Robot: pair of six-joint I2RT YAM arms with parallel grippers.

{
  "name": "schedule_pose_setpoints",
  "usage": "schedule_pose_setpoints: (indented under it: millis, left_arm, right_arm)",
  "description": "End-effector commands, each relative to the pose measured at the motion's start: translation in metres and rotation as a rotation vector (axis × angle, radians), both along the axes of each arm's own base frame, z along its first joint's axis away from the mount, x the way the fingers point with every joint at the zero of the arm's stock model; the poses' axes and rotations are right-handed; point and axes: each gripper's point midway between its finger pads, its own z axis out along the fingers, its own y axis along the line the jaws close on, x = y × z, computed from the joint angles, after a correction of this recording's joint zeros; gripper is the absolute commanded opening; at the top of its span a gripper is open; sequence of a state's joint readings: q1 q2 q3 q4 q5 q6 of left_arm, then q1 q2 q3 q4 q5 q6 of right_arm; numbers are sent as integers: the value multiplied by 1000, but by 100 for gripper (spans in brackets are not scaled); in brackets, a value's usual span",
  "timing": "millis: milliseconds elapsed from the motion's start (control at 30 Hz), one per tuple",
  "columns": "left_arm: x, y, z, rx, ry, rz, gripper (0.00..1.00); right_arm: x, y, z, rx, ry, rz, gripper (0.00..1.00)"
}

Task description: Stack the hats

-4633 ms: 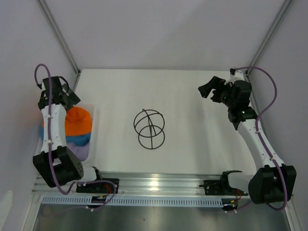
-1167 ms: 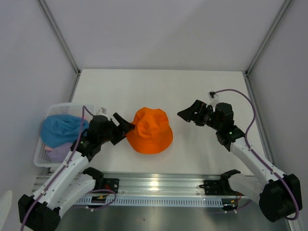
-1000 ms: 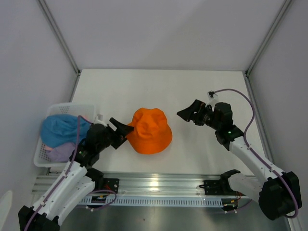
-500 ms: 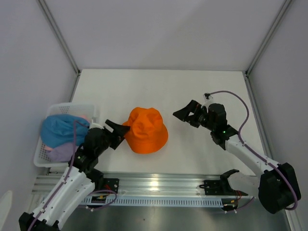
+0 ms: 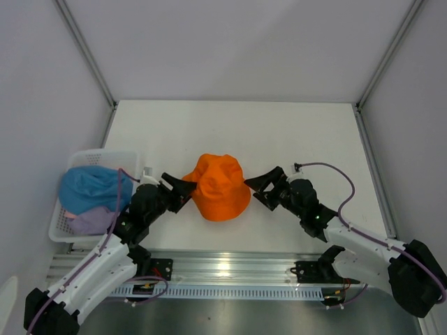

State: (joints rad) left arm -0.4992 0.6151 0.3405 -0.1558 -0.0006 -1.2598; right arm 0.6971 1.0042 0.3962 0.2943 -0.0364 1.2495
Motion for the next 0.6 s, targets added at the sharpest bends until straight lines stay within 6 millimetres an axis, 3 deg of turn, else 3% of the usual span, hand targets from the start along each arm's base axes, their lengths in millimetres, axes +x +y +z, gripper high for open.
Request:
schedule_pose_setpoints:
  millis: [0,233,333,433,467,567]
  left_arm:
    - [-17,10,-56,80,166,26,72]
    - [-17,12,-53,101,143,25,71]
    - [-17,12,-53,98,139,21,71]
    - [-18,11,-53,96,143,15,71]
    - [-19,11,-55,100,147,13,71]
    - [-21,12,-58,113,152,5,71]
  right_arm:
    - [14,-8,-2,84,4,-136,85]
    - [0,19,-23,17,63,-70,80]
    - [-5,18,-32,27,91,-88,73]
    - [0,18,-27,69,82,-118,56]
    - [1,19,-25,80,77,-122,43]
    - [7,23,-15,133,63,-134,21]
